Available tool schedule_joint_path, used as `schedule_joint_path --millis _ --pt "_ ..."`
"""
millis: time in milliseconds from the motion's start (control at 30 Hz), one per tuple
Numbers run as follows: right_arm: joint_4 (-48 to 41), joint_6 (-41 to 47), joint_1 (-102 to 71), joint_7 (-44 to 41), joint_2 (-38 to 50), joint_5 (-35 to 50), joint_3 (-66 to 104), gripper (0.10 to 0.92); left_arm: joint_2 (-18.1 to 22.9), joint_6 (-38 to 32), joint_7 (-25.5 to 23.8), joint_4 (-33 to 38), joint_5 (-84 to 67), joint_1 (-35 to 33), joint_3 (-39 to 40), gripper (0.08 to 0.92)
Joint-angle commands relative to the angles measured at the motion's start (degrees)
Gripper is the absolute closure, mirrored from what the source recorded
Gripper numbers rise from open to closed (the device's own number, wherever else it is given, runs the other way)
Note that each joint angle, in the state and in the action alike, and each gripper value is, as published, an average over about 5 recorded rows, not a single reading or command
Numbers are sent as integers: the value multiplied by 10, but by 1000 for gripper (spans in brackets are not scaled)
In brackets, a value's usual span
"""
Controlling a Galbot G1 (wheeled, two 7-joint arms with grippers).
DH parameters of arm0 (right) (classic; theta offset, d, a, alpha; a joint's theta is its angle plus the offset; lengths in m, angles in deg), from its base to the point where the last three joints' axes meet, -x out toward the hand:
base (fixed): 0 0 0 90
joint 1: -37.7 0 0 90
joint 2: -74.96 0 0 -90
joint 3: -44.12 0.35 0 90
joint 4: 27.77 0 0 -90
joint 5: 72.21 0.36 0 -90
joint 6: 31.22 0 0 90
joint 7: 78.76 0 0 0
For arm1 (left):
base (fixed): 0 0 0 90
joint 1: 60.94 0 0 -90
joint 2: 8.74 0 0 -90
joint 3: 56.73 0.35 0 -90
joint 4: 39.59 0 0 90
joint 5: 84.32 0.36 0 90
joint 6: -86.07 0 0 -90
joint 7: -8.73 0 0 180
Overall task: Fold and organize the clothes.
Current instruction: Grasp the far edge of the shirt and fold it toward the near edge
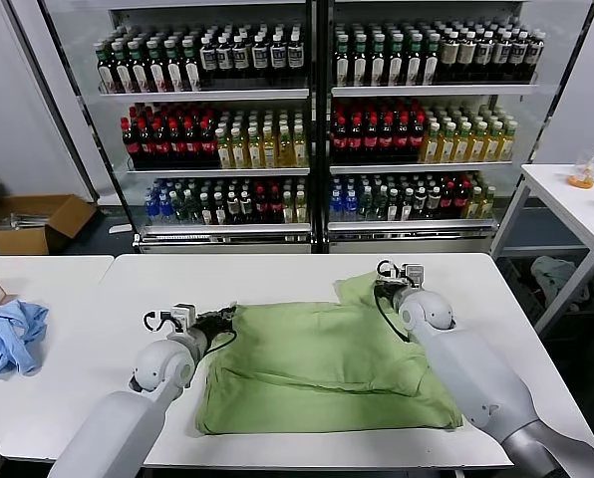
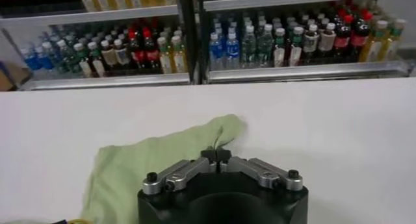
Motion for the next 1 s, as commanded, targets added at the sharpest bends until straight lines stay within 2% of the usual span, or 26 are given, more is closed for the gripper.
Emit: schedule_joint_path --millis 33,533,1000 --pt "139 -29 -58 -10 45 -10 43 920 -20 -6 -4 85 -36 -40 -30 869" --pt "336 -24 -242 -7 147 19 189 920 -56 -5 -4 199 -80 -139 -92 880" --pt "481 -6 -484 -5 173 25 352 920 -80 4 -14 277 -77 -250 -143 888"
